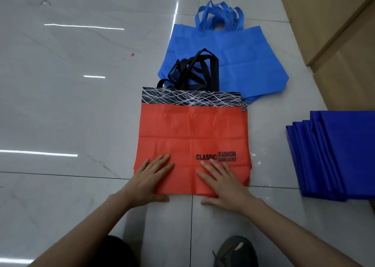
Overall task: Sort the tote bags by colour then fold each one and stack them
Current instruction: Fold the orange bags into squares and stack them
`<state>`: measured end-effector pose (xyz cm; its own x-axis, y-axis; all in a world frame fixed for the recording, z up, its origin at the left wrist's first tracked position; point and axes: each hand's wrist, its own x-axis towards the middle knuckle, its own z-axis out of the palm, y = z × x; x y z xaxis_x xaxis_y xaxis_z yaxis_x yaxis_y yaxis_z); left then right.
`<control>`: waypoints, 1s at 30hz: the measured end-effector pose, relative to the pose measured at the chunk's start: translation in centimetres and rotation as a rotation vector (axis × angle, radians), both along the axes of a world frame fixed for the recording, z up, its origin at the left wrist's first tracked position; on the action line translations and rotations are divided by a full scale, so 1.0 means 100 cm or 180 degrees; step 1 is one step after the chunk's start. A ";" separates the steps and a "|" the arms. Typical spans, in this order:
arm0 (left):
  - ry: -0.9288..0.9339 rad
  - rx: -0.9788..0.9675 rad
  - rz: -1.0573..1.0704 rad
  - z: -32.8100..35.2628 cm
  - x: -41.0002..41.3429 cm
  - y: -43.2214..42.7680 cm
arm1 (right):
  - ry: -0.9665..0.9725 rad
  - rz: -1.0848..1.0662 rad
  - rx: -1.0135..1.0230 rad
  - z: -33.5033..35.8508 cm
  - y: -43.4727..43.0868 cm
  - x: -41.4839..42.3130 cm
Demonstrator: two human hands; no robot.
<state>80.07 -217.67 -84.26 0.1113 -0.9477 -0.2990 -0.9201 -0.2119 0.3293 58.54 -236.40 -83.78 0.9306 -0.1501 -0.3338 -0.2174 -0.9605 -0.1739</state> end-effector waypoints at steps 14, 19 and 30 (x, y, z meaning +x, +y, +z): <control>0.1760 -0.0582 0.1583 0.046 0.033 -0.009 | -0.1450 -0.1654 0.1338 0.015 -0.049 -0.028; 0.1938 -0.0731 0.1776 0.057 0.058 -0.013 | -0.1902 -0.2793 0.2451 0.053 -0.084 -0.017; 0.1377 -0.0998 0.3145 0.028 0.064 -0.059 | -0.2441 -0.4061 0.2009 0.041 -0.115 0.043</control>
